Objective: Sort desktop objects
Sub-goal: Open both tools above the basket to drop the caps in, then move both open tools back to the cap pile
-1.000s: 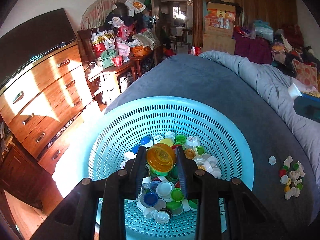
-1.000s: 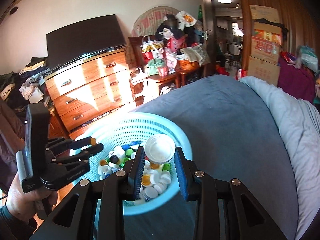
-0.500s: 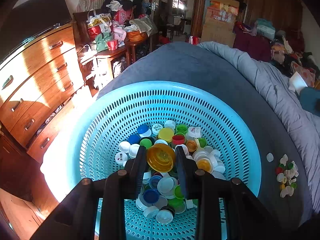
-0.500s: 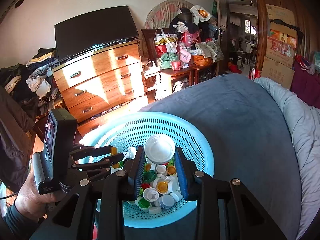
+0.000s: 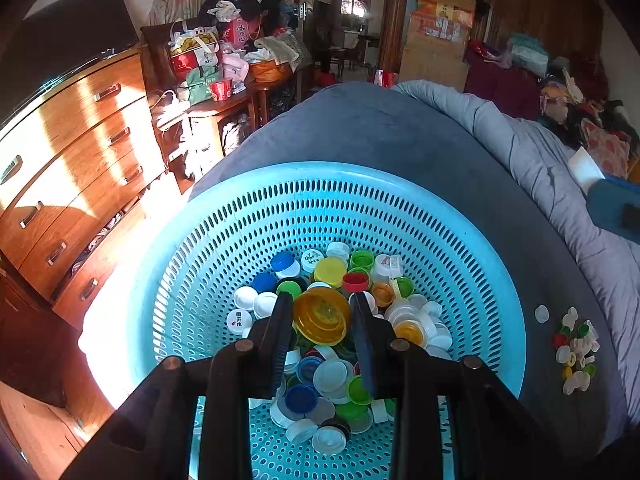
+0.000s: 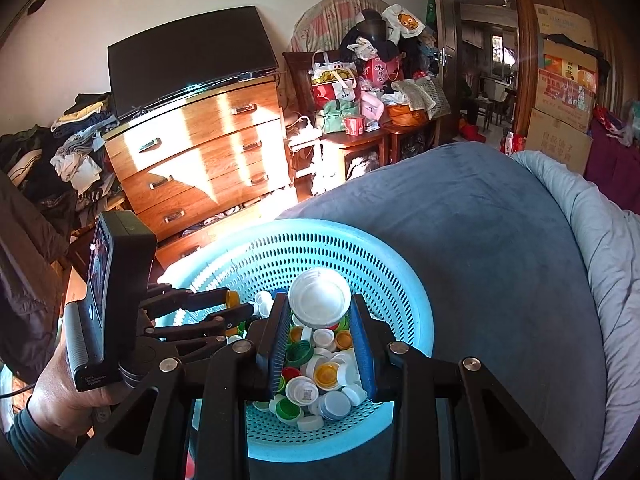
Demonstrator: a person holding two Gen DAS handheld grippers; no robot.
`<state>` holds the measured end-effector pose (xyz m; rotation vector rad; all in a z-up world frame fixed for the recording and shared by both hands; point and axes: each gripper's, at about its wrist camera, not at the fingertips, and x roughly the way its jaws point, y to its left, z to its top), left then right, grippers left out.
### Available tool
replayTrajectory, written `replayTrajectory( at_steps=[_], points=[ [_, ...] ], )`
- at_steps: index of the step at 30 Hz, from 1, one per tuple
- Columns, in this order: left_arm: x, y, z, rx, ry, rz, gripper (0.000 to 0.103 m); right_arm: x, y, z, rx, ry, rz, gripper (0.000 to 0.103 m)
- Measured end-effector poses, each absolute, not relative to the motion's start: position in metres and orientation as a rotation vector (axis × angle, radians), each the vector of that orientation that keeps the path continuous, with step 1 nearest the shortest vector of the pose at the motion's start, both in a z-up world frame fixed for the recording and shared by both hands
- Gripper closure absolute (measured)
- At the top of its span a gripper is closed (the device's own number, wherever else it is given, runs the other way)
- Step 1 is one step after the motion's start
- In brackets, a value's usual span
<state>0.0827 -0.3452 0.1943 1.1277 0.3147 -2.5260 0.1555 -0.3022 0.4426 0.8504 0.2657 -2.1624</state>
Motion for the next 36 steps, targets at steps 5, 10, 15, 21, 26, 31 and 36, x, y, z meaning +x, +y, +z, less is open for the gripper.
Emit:
replayTrajectory(
  at_steps=[5, 10, 15, 21, 26, 31, 36],
  points=[
    [0.084, -0.346, 0.197, 1.121, 0.309, -2.526, 0.073, 0.157, -0.307, 0.443, 0.849, 0.274, -2.161, 0.070],
    [0.085, -0.347, 0.196, 1.122, 0.287, -2.498, 0.054, 0.162, -0.309, 0.445, 0.816, 0.306, -2.185, 0.021],
    [0.087, -0.345, 0.198, 1.116, 0.289, -2.498, 0.053, 0.168, -0.303, 0.448, 0.804, 0.311, -2.185, 0.022],
    [0.092, -0.305, 0.205, 1.118, 0.252, -2.644, 0.053, 0.182, -0.233, 0.423, 0.824, 0.239, -2.238, 0.020],
    [0.093, -0.221, 0.213, 1.144, 0.098, -2.886, 0.053, 0.222, -0.090, 0.392, 0.933, 0.117, -2.423, 0.020],
    [0.073, -0.150, 0.201, 1.251, 0.106, -3.067, 0.053, 0.320, 0.054, 0.423, 0.940, -0.039, -2.769, 0.019],
    [0.072, -0.113, 0.194, 1.360, 0.158, -3.153, 0.053, 0.445, 0.139, 0.464, 0.921, -0.236, -3.058, 0.016]
  ],
)
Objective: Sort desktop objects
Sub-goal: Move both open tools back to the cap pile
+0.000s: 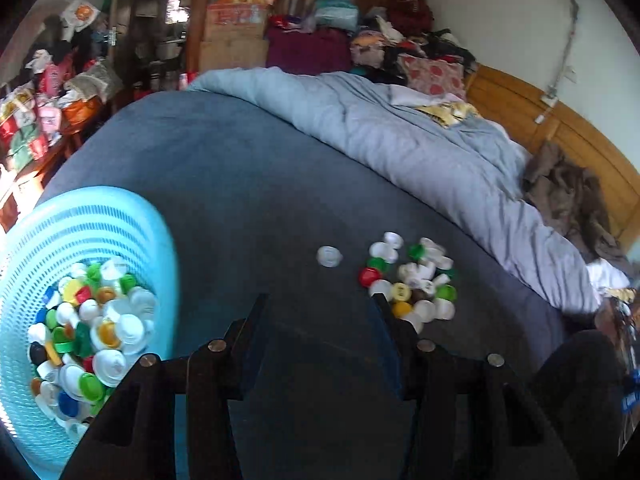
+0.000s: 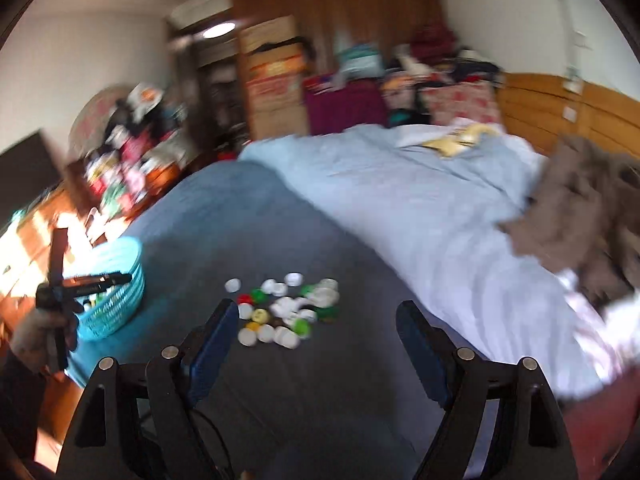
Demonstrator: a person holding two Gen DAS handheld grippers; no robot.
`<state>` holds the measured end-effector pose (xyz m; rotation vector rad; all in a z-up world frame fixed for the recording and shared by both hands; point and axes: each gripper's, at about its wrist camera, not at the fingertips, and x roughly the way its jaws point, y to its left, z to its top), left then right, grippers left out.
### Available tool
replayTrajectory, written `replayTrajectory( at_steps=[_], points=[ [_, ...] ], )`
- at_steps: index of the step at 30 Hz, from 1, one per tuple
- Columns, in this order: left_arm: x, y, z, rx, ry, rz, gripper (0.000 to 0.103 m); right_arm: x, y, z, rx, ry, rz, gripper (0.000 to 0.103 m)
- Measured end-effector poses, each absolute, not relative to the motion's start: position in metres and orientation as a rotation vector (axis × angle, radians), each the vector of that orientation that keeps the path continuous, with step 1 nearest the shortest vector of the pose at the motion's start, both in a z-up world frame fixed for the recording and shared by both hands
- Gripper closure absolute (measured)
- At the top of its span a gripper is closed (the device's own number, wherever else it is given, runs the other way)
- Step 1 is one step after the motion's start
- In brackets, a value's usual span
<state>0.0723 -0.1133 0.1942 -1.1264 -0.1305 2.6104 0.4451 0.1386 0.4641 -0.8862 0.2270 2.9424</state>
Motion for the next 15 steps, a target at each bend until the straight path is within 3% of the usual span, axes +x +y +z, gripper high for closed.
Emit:
replayTrajectory(
  at_steps=[7, 12, 15],
  points=[
    [0.099, -0.126, 0.190, -1.202, -0.113, 2.620, 0.053, 0.580, 0.132, 0.472, -0.917, 0.178, 2.717, 0.007],
    [0.113, -0.130, 0.188, -1.232, -0.093, 2.663, 0.053, 0.580, 0.138, 0.473, -0.855, 0.283, 2.762, 0.006],
    [0.120, -0.138, 0.188, -1.240, -0.130, 2.697, 0.053, 0.562, 0.147, 0.484, -0.806, 0.221, 2.855, 0.005]
  ],
)
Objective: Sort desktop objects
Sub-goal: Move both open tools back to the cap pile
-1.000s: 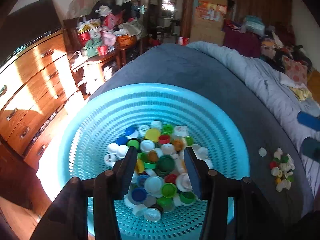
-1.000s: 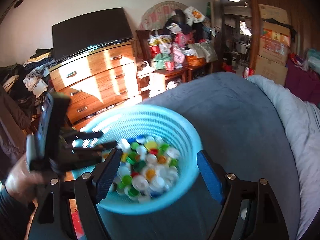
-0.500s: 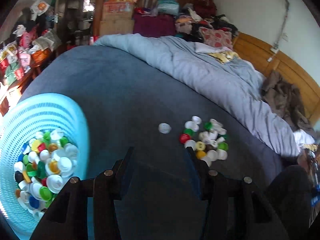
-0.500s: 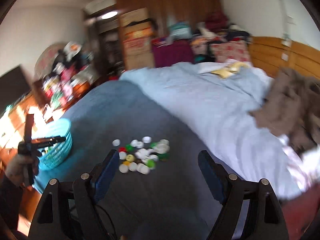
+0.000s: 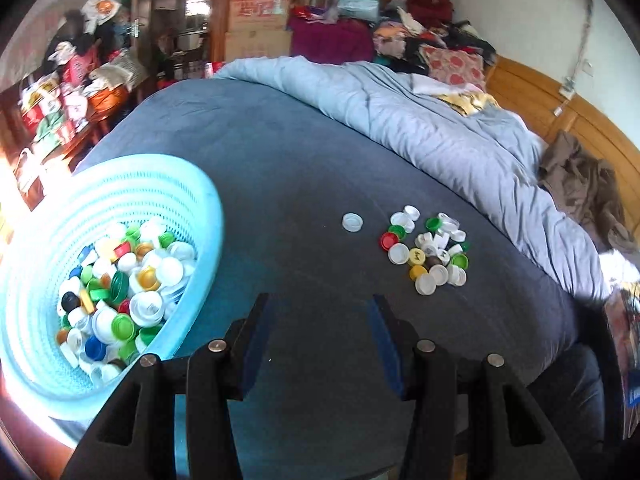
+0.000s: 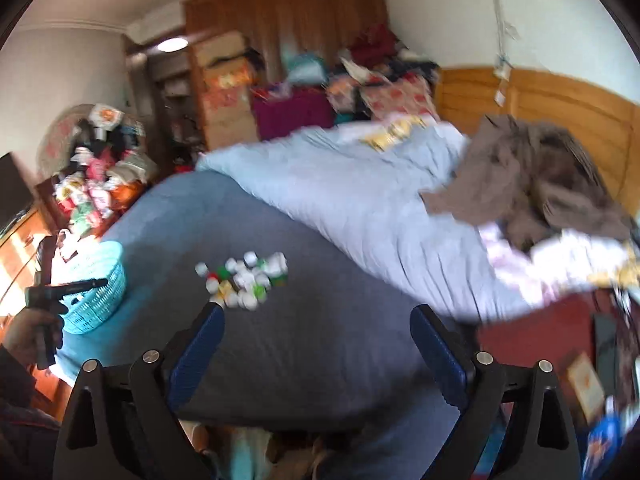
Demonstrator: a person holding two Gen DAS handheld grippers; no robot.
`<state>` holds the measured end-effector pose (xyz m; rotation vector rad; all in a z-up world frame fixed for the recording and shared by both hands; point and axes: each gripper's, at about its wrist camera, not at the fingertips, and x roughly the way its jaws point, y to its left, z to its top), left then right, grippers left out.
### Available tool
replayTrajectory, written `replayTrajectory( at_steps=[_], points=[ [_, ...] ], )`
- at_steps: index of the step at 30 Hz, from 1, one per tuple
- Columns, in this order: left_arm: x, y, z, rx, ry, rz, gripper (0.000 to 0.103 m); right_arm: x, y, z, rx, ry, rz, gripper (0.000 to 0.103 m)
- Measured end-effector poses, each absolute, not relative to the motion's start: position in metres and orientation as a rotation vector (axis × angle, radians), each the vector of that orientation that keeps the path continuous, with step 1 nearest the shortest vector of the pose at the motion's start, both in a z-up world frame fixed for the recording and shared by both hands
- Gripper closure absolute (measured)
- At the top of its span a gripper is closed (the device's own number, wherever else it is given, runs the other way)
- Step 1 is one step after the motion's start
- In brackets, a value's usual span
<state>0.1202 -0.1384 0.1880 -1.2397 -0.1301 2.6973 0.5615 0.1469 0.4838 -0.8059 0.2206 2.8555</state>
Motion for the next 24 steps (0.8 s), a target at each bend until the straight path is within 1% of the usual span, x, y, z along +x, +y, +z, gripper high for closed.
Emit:
replayTrajectory(
  at_steps=[4, 6, 8, 10, 11, 13, 14, 15, 17, 18, 20, 22, 24],
  points=[
    [0.126, -0.143, 0.179, -1.305, -0.177, 2.739, 0.053, 0.522, 0.156, 0.476, -0.831, 0.166, 3.020, 0.004],
    [0.130, -0.149, 0.171, -1.295, -0.271, 2.745, 0.053, 0.502, 0.156, 0.470, -0.853, 0.134, 3.127, 0.004],
    [0.122, -0.149, 0.155, -1.357, -0.340, 2.743, 0.053, 0.478, 0.154, 0.458, -0.858, 0.089, 3.217, 0.003],
    [0.112, -0.133, 0.145, -1.352, -0.269, 2.748, 0.053, 0.433, 0.152, 0.437, -1.020, 0.174, 3.261, 0.004],
    [0.107, -0.124, 0.142, -1.320, -0.217, 2.754, 0.053, 0.418, 0.148, 0.431, -1.041, 0.172, 3.298, 0.006],
    [0.089, -0.100, 0.129, -1.338, -0.175, 2.697, 0.053, 0.402, 0.138, 0.421, -0.953, -0.012, 3.333, 0.005],
    [0.082, -0.086, 0.124, -1.310, -0.164, 2.656, 0.053, 0.396, 0.134, 0.413, -0.923, -0.063, 3.339, 0.005],
    [0.073, -0.067, 0.118, -1.279, -0.112, 2.619, 0.053, 0.390, 0.135, 0.403, -0.924, -0.038, 3.341, 0.005],
    [0.056, -0.030, 0.103, -1.271, 0.010, 2.546, 0.053, 0.382, 0.138, 0.380, -0.981, 0.115, 3.330, 0.005],
    [0.049, -0.014, 0.096, -1.262, 0.040, 2.526, 0.053, 0.381, 0.136, 0.368, -1.016, 0.163, 3.317, 0.005],
    [0.036, 0.012, 0.086, -1.234, 0.052, 2.477, 0.053, 0.377, 0.136, 0.347, -1.078, 0.183, 3.278, 0.005],
    [0.030, 0.035, 0.076, -1.197, 0.121, 2.456, 0.053, 0.377, 0.139, 0.331, -1.122, 0.229, 3.241, 0.005],
    [0.026, 0.048, 0.065, -1.208, 0.142, 2.428, 0.053, 0.376, 0.150, 0.320, -1.159, 0.271, 3.201, 0.005]
  ],
)
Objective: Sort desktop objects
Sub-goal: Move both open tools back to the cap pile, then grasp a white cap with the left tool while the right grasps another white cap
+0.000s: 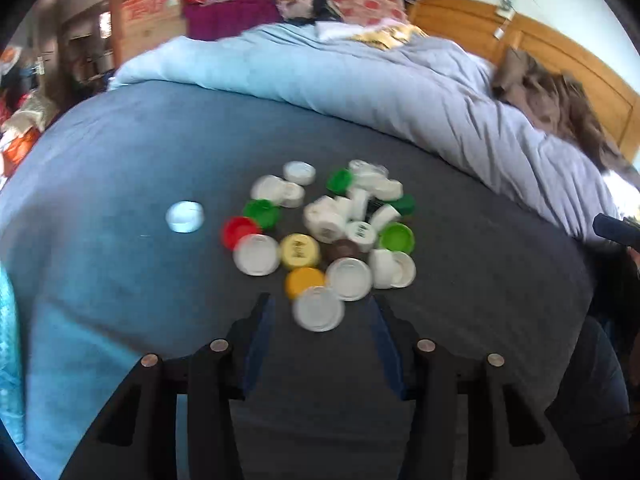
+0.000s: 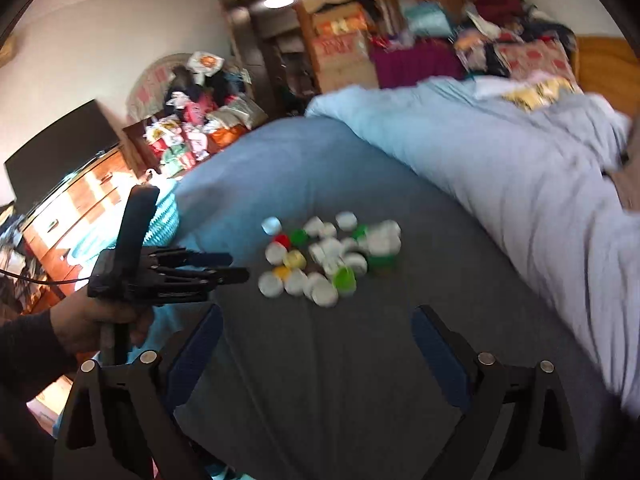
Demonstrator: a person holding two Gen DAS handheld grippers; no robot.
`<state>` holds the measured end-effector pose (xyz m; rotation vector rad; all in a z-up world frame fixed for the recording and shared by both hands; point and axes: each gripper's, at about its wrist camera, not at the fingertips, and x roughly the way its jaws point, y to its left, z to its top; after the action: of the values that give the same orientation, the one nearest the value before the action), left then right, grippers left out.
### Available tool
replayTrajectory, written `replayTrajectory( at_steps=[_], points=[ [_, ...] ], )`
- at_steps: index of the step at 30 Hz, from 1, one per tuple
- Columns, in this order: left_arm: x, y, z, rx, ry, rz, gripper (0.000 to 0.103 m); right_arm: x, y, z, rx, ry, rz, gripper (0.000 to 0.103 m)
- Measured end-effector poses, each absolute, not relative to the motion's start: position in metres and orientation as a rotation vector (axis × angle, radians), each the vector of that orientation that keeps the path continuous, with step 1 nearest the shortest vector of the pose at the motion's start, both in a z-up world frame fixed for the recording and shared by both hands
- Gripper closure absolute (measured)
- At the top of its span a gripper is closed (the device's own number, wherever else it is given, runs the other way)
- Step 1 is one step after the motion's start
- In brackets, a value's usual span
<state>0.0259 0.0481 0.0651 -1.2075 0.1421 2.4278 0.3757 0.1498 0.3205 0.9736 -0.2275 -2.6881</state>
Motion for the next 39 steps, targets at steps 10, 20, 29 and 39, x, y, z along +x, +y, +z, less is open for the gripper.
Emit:
replayTrajectory(
  at_steps=[10, 20, 29, 39],
  points=[
    [0.016, 0.056, 0.025, -1.277, 0.134, 2.482, 0.061, 0.370, 0.172, 0.298, 1.087, -0.267, -2.681, 0.030],
    [0.006, 0.058, 0.028, -1.232, 0.069, 2.507, 0.071, 0.313, 0.136, 0.261, 1.133, -0.180, -2.620, 0.032],
    [0.022, 0.028, 0.051, -1.221, -0.019, 2.559, 0.071, 0.255, 0.086, 0.220, 1.179, 0.014, -2.530, 0.036],
    [0.028, 0.012, 0.058, -1.229, -0.105, 2.561, 0.071, 0.239, 0.088, 0.211, 1.218, 0.020, -2.500, 0.069]
  ],
)
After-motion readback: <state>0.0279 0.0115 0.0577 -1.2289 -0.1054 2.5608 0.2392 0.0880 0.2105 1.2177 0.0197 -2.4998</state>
